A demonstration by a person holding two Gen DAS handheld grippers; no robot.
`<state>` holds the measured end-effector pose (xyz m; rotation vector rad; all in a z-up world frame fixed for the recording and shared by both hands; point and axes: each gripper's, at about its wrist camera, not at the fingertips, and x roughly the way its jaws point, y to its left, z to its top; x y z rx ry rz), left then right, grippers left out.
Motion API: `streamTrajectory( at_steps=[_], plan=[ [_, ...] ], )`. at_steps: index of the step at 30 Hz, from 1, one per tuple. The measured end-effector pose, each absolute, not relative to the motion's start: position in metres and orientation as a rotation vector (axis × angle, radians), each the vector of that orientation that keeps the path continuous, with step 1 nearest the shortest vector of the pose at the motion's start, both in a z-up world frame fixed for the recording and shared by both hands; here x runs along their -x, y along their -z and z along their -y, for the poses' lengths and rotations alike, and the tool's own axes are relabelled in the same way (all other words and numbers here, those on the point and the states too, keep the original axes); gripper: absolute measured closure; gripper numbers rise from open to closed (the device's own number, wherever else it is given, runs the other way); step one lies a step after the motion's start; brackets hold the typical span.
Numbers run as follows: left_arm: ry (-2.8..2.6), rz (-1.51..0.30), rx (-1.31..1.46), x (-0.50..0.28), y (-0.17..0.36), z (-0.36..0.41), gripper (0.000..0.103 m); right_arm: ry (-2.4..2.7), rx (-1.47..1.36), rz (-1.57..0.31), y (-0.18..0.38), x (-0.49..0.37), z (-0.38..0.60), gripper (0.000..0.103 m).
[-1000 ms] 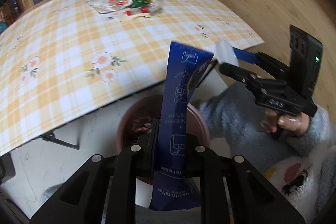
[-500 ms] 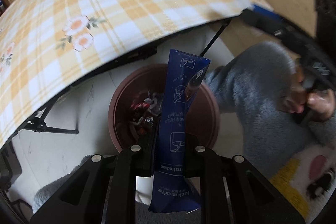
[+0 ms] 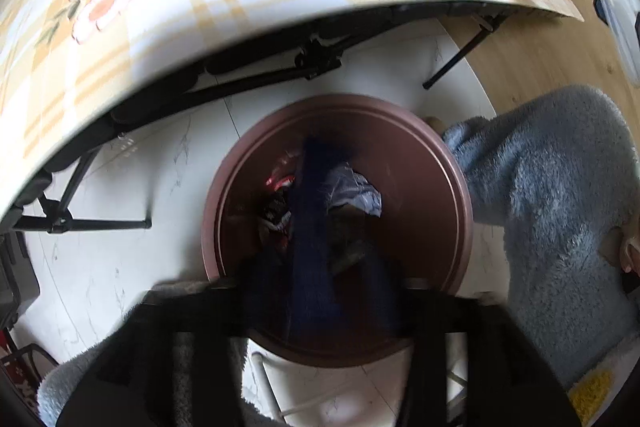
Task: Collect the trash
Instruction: 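Carry the coffee box and lid over the bin and open both tools, then move both tools back over the table toward the remaining trash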
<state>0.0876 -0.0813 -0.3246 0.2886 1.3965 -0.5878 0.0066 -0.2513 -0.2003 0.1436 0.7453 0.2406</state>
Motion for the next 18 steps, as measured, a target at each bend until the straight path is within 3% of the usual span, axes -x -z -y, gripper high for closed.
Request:
streamTrajectory(
  at_steps=[6, 14, 18],
  plan=[
    [0.590, -1.300, -0.196, -0.090, 0.292, 0.067, 0.032, -0.249, -0.125, -0.767, 0.205, -0.010, 0.246, 0.036],
    [0.531, -1.028, 0.017, -0.075, 0.222, 0.016, 0.013, -0.288, -0.024, -0.820, 0.217, -0.015, 0.221, 0.036],
    [0.467, -0.882, 0.061, -0.061, 0.197, -0.009, 0.009, -0.311, 0.044, -0.846, 0.224, -0.015, 0.205, 0.036]
  ],
)
